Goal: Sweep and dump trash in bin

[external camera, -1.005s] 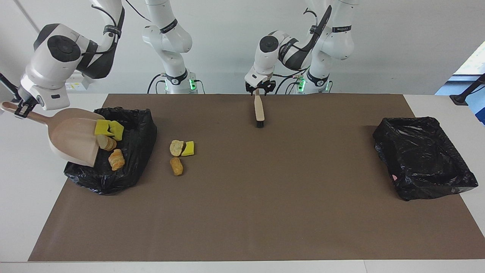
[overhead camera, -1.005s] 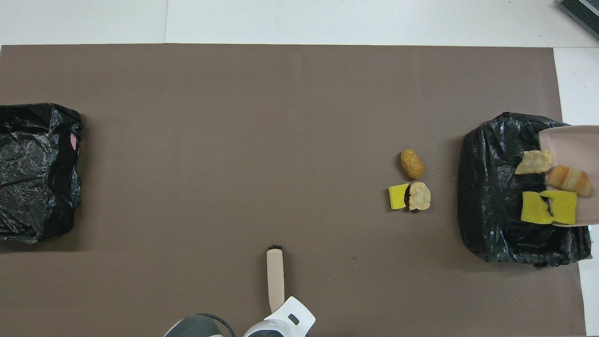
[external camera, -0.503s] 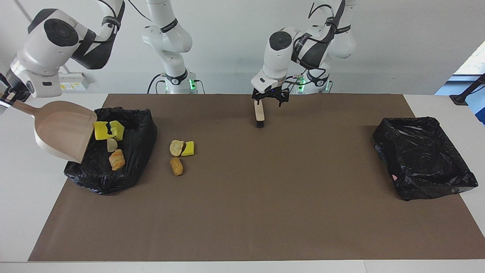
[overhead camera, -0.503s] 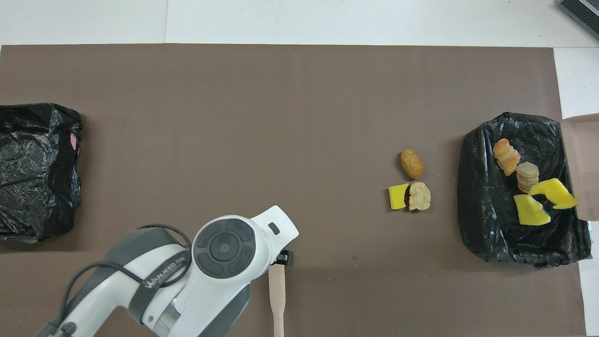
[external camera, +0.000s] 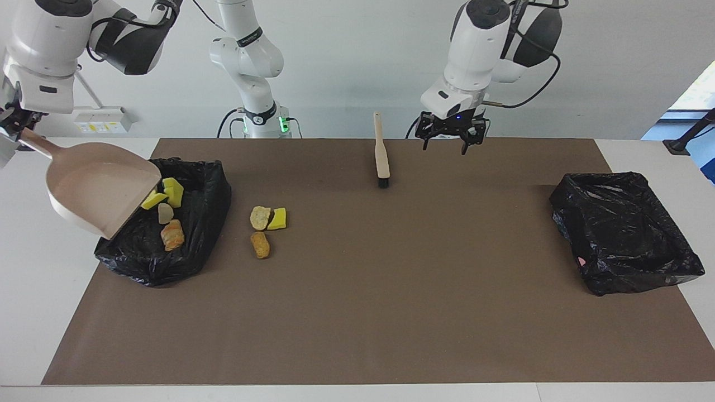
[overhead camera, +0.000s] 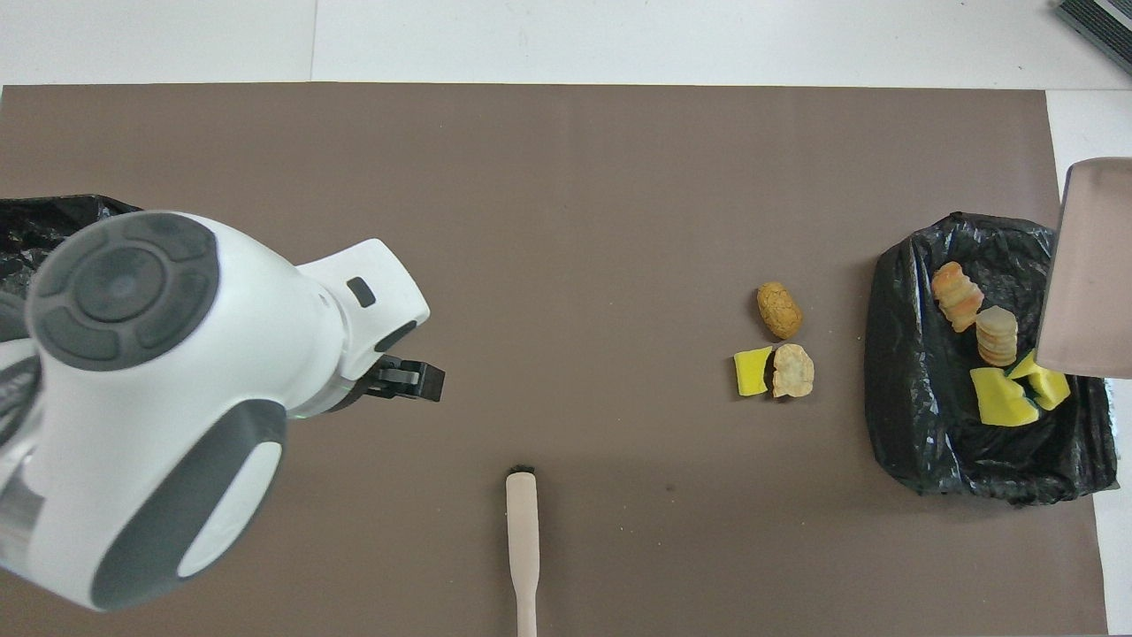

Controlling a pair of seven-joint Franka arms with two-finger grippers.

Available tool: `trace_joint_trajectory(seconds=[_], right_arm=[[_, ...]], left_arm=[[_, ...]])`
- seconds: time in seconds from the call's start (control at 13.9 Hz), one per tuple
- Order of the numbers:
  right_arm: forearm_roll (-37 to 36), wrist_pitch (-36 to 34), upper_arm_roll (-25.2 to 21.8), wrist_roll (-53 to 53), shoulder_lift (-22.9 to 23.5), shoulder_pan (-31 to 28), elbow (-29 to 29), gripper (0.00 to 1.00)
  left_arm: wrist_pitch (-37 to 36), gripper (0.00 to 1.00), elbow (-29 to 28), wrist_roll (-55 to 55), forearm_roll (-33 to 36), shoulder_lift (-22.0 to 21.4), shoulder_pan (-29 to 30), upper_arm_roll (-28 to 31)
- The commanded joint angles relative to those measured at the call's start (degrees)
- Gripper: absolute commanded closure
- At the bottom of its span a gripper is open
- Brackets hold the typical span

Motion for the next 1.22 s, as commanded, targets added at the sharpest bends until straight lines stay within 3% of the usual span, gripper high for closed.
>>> trace_joint_trajectory(seconds=[0.0,0.22,0.5,0.79,0.93,1.15], right_arm=[[6.66,-7.83,2.61,17.01,-0.92,3.33,0.47,1.00],[11.58,-14.44,5.43,36.45,-1.54,9.66,0.30,1.00],[19.31,-16.39,5.61,59.21,1.35,18.80,0.12,1.00],[27.75,-14.46,5.61,82.68,7.41,29.17,0.47,1.00],[32.50,-9.82,5.61,93.50,10.92,33.30,0.56,1.00],[36.64,-4.88,5.70,103.01,16.80,38.66,3.44,1.00]], left_arm=[[-6.50,0.00,8.98,5.53,1.41,1.87,5.79,-0.64],[-11.26,0.00,13.14,13.08,2.19,1.87,10.63,-0.12],[-13.55,0.00,15.95,15.48,2.29,2.13,12.13,0.76],[-13.73,0.00,15.87,15.66,1.41,1.96,13.36,1.11],[-13.12,0.00,15.17,15.66,1.41,1.17,14.41,1.55],[-12.59,0.00,14.81,15.66,-0.25,1.08,16.35,1.55]])
